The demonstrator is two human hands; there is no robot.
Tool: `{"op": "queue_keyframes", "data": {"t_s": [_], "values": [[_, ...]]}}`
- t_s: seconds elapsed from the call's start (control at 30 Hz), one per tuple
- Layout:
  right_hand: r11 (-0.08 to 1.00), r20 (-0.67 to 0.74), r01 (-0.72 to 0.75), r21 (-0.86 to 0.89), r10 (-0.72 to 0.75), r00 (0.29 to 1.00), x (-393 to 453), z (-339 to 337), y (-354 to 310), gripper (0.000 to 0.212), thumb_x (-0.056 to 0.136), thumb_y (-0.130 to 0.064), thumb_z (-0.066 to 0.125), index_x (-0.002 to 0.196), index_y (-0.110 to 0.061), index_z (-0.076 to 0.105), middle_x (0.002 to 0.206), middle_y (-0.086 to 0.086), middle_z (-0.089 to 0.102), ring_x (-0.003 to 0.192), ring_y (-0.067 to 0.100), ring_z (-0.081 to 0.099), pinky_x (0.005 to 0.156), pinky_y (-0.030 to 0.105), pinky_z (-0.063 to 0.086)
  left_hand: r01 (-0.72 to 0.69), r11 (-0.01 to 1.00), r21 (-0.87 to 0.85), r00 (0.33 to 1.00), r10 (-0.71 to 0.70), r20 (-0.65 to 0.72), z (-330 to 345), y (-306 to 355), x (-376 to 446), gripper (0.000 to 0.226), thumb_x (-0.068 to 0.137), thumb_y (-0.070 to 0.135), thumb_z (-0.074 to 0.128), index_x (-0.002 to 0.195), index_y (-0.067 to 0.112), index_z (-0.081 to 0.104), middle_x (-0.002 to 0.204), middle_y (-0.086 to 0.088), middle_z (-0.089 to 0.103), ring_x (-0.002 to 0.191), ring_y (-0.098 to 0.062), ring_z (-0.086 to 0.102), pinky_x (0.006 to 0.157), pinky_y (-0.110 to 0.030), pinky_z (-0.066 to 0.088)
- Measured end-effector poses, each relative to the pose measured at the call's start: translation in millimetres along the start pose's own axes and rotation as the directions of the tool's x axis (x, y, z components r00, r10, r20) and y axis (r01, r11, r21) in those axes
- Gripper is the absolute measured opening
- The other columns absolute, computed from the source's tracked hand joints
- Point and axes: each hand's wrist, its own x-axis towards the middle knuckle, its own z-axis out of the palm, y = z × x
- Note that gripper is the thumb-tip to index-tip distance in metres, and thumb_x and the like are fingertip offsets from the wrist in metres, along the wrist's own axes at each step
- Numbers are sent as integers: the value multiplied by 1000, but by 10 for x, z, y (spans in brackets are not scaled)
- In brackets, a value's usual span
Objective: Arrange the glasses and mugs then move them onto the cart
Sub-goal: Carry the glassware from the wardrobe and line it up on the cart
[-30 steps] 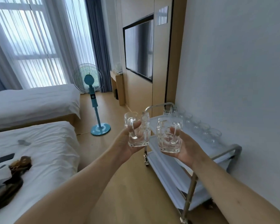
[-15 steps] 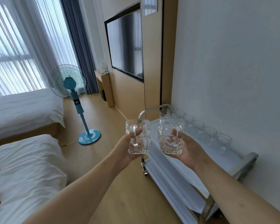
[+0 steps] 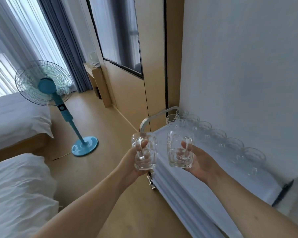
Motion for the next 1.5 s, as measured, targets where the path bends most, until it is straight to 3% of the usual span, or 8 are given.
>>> {"op": "queue_keyframes", "data": {"t_s": [0.17, 0.33, 0.47, 0.6, 0.8, 0.93, 1.2, 1.5], "values": [[1000, -99, 2, -26, -5, 995, 421, -109, -33, 21, 84, -20, 73, 103, -11, 68, 96, 13, 68, 81, 28, 67, 79, 42, 57, 45, 996, 73, 998, -48, 40, -193, 145, 542, 64, 72, 46, 87, 123, 12, 67, 110, -10, 62, 90, -26, 63, 99, -47, 48], [998, -168, 44, -40, -50, 985, 802, -240, 15, 64, 39, -30, 102, 93, -10, 75, 96, 14, 69, 81, 30, 69, 78, 43, 59, 59, 968, 244, 998, -61, 3, -324, 365, 1131, 80, 57, 50, 91, 121, 8, 70, 101, -11, 71, 85, -27, 67, 102, -51, 49], [996, -292, 89, -10, -88, 953, 1092, -259, 45, 36, 68, -24, 85, 98, -9, 72, 94, 11, 69, 79, 28, 69, 79, 42, 58, 124, 940, 318, 984, -159, 86, -435, 620, 1614, 63, 56, 53, 91, 100, 11, 72, 89, -9, 66, 74, -24, 64, 79, -39, 54], [988, -386, 148, 34, -123, 914, 1345, -210, 87, 21, 76, -19, 75, 95, -10, 72, 95, 12, 68, 76, 28, 69, 86, 46, 52, 130, 907, 400, 986, -159, 42, -568, 843, 2050, 69, 58, 49, 94, 113, 13, 75, 111, -13, 71, 89, -31, 72, 95, -51, 56], [981, -498, 196, -9, -174, 849, 1577, -146, 236, 69, 37, -36, 101, 94, -10, 73, 92, 10, 68, 79, 28, 68, 80, 41, 56, 183, 819, 544, 972, -235, 28, -652, 1012, 2632, 93, 37, 54, 98, 118, 15, 72, 114, -5, 67, 110, -25, 64, 91, -44, 57], [976, -619, 215, 16, -159, 769, 1578, -191, 346, 68, 18, -43, 101, 78, -19, 80, 88, 6, 69, 75, 25, 61, 74, 36, 52, 137, 741, 657, 965, -251, 81, -571, 1038, 2877, 77, 43, 45, 95, 108, 14, 70, 106, -8, 68, 105, -28, 65, 93, -43, 52], [982, -747, 160, -99, -179, 640, 1554, -498, 188, 77, 35, -26, 91, 107, -20, 65, 101, 5, 67, 89, 21, 64, 84, 37, 48, 114, 670, 733, 950, -290, 118, -194, 768, 3419, 105, 36, 26, 101, 129, 23, 51, 115, -2, 67, 103, -21, 64, 74, -38, 54], [989, -821, 102, -104, -143, 553, 1740, -1244, 46, 89, 53, 0, 92, 131, -20, 54, 117, 4, 64, 104, 21, 64, 92, 38, 49, -22, 428, 903, 977, -184, 111, 193, 368, 3897, 121, 40, 33, 100, 141, 28, 34, 129, -1, 54, 119, -25, 53, 99, -46, 52]]}}
